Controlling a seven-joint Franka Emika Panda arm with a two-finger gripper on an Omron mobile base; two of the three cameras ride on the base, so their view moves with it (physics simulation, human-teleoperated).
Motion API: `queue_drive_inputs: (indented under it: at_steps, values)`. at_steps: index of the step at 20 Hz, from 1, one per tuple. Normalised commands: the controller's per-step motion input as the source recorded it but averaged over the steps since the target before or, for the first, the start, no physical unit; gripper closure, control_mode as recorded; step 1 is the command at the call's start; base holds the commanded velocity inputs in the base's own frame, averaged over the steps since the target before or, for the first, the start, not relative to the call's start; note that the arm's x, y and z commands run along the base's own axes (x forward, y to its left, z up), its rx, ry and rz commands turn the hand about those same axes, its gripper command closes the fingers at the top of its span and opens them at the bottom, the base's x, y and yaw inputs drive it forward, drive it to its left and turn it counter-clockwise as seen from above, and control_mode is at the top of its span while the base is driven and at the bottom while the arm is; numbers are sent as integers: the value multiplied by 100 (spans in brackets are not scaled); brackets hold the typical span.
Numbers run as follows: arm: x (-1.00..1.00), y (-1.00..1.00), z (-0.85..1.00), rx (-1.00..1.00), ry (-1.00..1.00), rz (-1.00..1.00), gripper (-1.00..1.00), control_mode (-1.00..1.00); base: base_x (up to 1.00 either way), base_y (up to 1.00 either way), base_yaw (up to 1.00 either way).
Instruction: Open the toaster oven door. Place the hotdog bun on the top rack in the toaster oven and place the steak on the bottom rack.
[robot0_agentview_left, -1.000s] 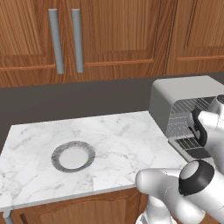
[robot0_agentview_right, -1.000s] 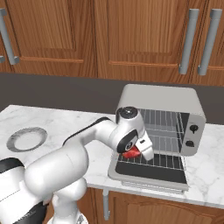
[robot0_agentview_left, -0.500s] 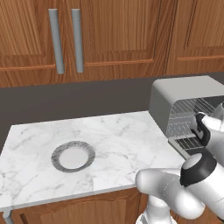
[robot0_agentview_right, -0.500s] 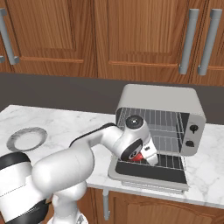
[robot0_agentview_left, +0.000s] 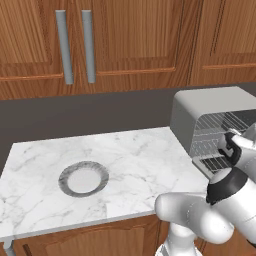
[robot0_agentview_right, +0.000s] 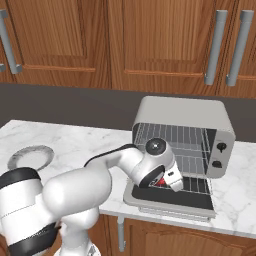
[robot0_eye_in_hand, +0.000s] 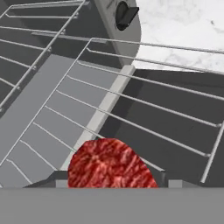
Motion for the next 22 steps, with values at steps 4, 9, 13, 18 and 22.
queue_drive_inputs:
  at_steps: [4,9,13,18,22]
  values:
    - [14,-1,-4,0,-2,-8,100,-100,0,0,0]
    - [5,0,-16,0,-4,-5,100,-100,0,0,0]
    - [2,0,-15,0,-8,-2,100,-100,0,0,0]
    - [4,-3,-4,0,-9,-1,100,-100,0,0,0]
    - [2,-4,-3,0,-5,0,100,-100,0,0,0]
